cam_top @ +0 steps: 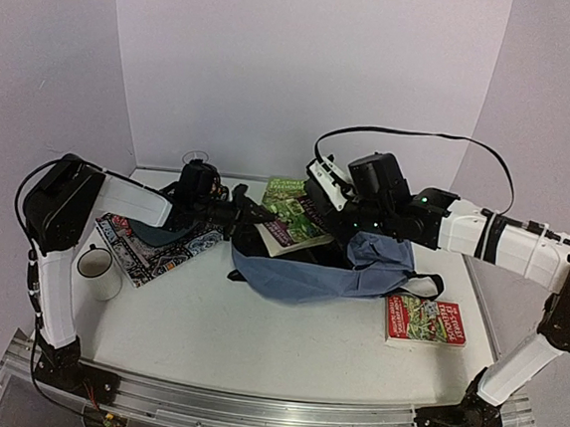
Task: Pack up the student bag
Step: Place the book in the largest pocket of the bag.
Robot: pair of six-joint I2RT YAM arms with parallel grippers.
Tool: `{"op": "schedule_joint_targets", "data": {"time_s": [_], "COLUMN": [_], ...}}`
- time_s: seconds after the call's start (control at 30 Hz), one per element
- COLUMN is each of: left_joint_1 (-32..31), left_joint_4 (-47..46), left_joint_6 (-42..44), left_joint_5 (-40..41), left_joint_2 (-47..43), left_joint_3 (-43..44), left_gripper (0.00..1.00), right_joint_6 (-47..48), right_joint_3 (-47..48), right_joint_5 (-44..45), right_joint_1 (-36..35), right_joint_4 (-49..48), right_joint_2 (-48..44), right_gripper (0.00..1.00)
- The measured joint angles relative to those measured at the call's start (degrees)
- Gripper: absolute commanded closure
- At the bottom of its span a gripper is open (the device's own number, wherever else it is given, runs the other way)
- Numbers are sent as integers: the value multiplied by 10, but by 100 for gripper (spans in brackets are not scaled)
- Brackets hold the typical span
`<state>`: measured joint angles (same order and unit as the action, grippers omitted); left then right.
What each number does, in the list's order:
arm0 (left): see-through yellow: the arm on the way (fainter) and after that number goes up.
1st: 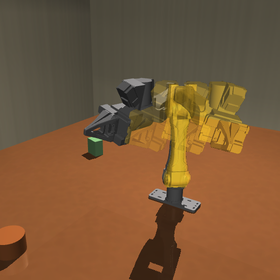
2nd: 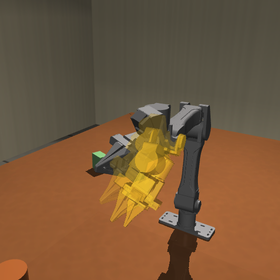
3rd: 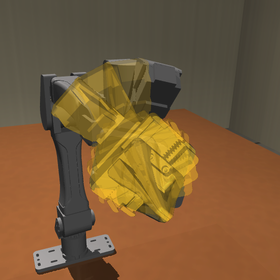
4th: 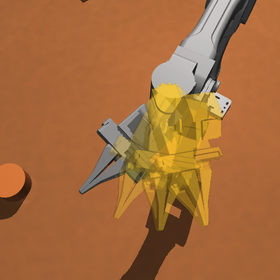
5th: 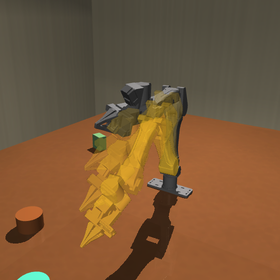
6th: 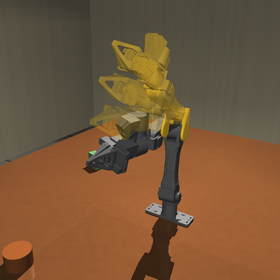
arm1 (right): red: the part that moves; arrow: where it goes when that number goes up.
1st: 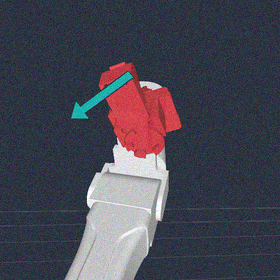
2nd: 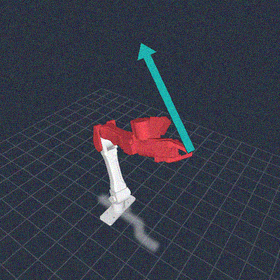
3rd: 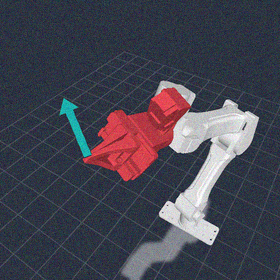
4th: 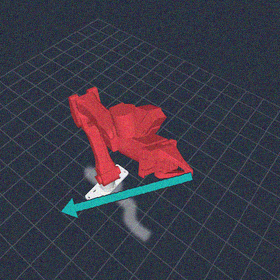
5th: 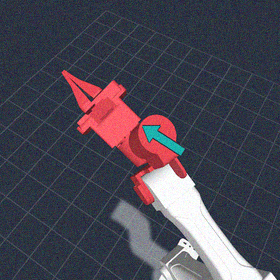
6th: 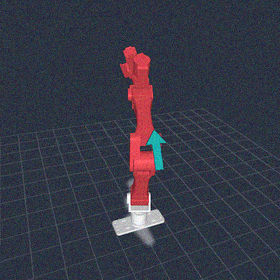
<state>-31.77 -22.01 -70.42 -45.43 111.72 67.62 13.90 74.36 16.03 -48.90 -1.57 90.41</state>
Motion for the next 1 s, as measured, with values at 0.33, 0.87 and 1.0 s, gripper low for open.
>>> {"op": "schedule_joint_targets", "data": {"time_s": [0.33, 0.87, 1.0], "left_joint_1": [-16, -39, -45], "left_joint_4": [0, -10, -10], "left_joint_6": [-2, -16, -11], "left_joint_5": [-11, -8, 3], "left_joint_2": [150, 311, 329], "left_joint_3": [158, 347, 363], "left_gripper": [100, 85, 76], "right_joint_6": [4, 6, 8], "right_joint_3": [0, 0, 1], "right_joint_5": [-35, -57, -58], "right_joint_1": [0, -13, -14], "right_joint_4": [-6, -10, -11], "right_joint_2": [0, 9, 14], "right_gripper": [100, 100, 100]}}
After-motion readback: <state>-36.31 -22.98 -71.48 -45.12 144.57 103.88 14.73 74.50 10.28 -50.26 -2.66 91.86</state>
